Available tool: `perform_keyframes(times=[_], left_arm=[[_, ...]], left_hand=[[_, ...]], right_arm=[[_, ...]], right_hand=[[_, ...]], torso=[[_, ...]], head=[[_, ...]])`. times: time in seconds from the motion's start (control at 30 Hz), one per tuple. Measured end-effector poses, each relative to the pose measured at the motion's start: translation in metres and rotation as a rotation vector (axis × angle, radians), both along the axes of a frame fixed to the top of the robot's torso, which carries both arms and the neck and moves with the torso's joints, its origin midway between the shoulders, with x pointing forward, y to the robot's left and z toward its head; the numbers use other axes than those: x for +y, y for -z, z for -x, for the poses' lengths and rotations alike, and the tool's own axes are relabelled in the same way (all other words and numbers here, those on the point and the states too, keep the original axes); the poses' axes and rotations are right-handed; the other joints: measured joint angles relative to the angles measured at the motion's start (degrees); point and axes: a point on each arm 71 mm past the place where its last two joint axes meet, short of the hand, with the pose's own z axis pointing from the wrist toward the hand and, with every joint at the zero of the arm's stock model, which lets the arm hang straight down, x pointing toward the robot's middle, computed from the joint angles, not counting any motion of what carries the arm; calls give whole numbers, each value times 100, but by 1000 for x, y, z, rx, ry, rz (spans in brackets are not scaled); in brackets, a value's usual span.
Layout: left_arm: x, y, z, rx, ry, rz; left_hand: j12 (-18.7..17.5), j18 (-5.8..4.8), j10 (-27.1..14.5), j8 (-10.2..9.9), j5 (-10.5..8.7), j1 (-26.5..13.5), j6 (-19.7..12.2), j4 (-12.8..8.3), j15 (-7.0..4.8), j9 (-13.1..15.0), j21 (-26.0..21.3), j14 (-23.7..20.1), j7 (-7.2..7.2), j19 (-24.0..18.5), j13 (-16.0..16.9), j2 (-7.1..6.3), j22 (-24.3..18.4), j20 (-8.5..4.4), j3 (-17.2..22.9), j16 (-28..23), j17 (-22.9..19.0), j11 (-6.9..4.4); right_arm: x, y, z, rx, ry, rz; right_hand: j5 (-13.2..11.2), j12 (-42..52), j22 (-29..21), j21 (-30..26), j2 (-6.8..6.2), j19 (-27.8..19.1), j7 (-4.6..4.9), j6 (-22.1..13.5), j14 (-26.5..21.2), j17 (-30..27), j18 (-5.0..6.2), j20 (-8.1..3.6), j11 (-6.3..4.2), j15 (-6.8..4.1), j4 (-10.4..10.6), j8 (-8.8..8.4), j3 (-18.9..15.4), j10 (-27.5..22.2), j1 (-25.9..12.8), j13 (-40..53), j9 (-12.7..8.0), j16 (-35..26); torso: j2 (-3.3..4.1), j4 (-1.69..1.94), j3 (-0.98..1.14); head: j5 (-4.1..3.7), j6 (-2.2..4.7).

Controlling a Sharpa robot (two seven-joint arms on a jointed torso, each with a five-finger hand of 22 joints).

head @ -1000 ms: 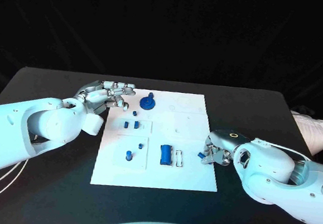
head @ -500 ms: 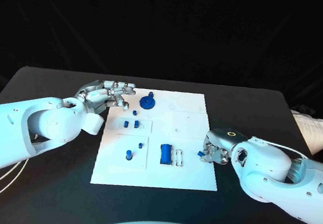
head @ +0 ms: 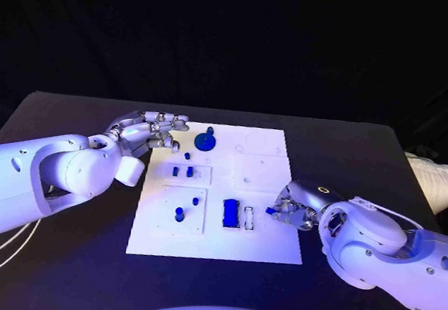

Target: Assemble the parts on the task board

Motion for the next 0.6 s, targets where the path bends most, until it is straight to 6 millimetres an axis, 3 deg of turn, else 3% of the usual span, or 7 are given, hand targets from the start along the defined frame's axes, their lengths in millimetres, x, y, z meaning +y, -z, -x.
perform_keyframes(times=[0.23,0.37,0.6], left_arm=[[0,0,0,0,1,0],[-1,0,0,0,1,1],[-2,0,0,0,2,1]], left_hand=[[0,0,0,0,0,0,0,0,0,0,0,0,0,0,0,0,0,0,0,0,0,0],[0,0,0,0,0,0,0,0,0,0,0,0,0,0,-1,0,0,0,0,0,0,0],[0,0,0,0,0,0,0,0,0,0,0,0,0,0,-1,0,1,0,0,0,1,0]], right_arm=[[0,-5,-2,42,104,-156],[5,-4,-1,80,136,-218],[14,-1,0,133,153,-265]], right_hand=[[1,-32,-10,0,-402,0,12,32,0,0,0,0,-29,0,209,-4,521,32,-403,-12,88,0],[2,-32,-2,0,-519,0,5,39,0,0,0,0,-28,0,271,-1,683,34,-521,8,92,0],[4,-9,24,6,-617,-1,23,64,0,-1,0,0,-27,1,307,3,837,35,-618,37,113,0]], torso=[[-3,-3,-4],[-3,-4,-4],[-3,-7,-7]], head=[[16,-4],[18,-9],[19,-10]])
